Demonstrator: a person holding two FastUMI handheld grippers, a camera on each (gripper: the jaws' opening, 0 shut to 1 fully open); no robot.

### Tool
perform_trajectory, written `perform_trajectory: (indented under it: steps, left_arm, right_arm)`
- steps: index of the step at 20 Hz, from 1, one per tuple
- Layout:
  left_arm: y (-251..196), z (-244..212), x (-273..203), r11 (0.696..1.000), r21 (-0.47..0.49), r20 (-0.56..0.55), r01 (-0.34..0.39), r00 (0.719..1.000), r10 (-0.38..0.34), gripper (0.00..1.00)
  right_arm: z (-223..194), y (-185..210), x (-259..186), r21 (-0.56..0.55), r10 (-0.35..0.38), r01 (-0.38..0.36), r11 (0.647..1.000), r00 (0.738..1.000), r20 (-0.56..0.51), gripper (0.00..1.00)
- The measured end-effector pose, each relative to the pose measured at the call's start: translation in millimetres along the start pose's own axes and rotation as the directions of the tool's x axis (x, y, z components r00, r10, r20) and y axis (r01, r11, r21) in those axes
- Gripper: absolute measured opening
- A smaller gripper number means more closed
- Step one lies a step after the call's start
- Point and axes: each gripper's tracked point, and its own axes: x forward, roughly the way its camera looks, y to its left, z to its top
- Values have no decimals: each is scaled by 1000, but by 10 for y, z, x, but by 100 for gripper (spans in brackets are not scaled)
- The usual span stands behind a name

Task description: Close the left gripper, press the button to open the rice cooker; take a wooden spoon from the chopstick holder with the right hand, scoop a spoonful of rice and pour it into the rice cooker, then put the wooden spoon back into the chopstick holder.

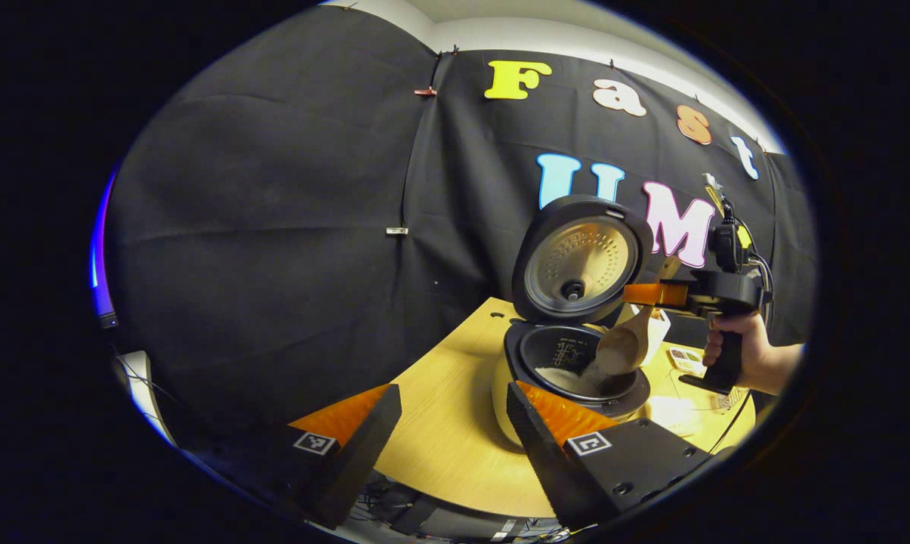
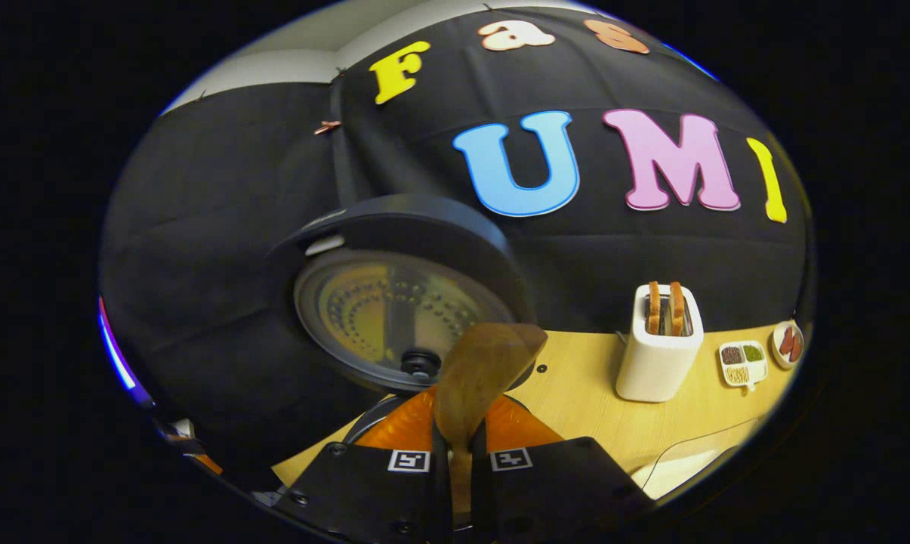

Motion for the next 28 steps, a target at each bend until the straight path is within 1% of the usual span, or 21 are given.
perform_trajectory:
  steps: [2, 4, 6, 8, 10, 11, 12, 13, 15, 16, 17, 18, 21, 22, 23, 24, 25, 26, 27, 28]
  left_arm:
    - [19, 1, -5, 1000, -8, -1, -5, 1000, 5, 95]
    - [57, 10, -1, 1000, -3, 2, -11, 1000, 11, 95]
    - [77, 29, 14, 1000, 6, 7, -16, 1000, 15, 95]
    - [107, 50, 14, 1000, 16, 15, -22, 1000, 22, 95]
    - [141, 79, 9, 999, 30, 27, -33, 999, 32, 95]
    - [176, 90, 5, 998, 36, 33, -44, 999, 42, 95]
    - [207, 104, -4, 998, 40, 37, -53, 998, 52, 95]
    - [225, 101, -11, 997, 41, 39, -61, 997, 60, 95]
    - [231, 103, -25, 997, 43, 44, -69, 997, 68, 95]
    - [225, 99, -31, 997, 44, 43, -70, 997, 68, 92]
    - [196, 82, -38, 997, 41, 40, -67, 997, 65, 92]
    - [159, 82, -41, 997, 36, 38, -62, 997, 60, 95]
    - [-12, 87, -22, 999, 20, 38, -35, 999, 34, 95]
    - [-77, 112, -9, 999, 20, 40, -25, 999, 24, 95]
    - [-140, 126, 8, 1000, 22, 44, -13, 999, 12, 92]
    - [-221, 158, 22, 1000, 23, 49, 0, 999, -1, 92]
    - [-312, 181, 45, 1000, 26, 54, 16, 998, -18, 95]
    - [-405, 209, 67, 999, 29, 57, 33, 998, -34, 95]
    - [-490, 226, 82, 998, 34, 60, 51, 997, -52, 95]
    - [-581, 247, 98, 997, 39, 65, 68, 995, -71, 93]
  right_arm:
    - [-57, 77, -4, -117, 34, -34, 993, 999, -1, 14]
    - [-153, 219, -26, -229, 73, -74, 971, 997, -13, 14]
    - [-223, 302, 16, -315, 102, -106, 943, 994, -29, 14]
    - [-299, 420, -8, -375, 126, -132, 918, 991, -42, 14]
    - [-391, 469, -7, -413, 148, -159, 897, 987, -59, 14]
    - [-428, 478, -6, -420, 155, -169, 892, 986, -68, 14]
    - [-461, 480, -15, -410, 156, -174, 895, 985, -76, 14]
    - [-488, 481, -37, -393, 157, -176, 902, 984, -80, 14]
    - [-448, 428, -63, -324, 142, -159, 933, 987, -74, 14]
    - [-390, 382, -75, -279, 131, -143, 950, 989, -62, 18]
    - [-312, 331, -93, -231, 123, -131, 964, 991, -47, 14]
    - [-236, 291, -109, -183, 121, -125, 975, 992, -35, 14]
    - [62, 106, -216, -48, 97, -95, 994, 995, 21, 14]
    - [163, 16, -271, -1, 80, -80, 997, 996, 40, 14]
    - [249, -73, -322, 49, 63, -66, 997, 996, 56, 14]
    - [333, -189, -380, 102, 42, -49, 994, 997, 69, 14]
    - [408, -321, -449, 155, 20, -32, 987, 997, 80, 14]
    - [485, -469, -527, 202, -6, -13, 979, 996, 92, 14]
    - [561, -652, -625, 254, -44, 17, 967, 994, 101, 14]
    - [640, -800, -728, 290, -72, 35, 956, 991, 116, 14]
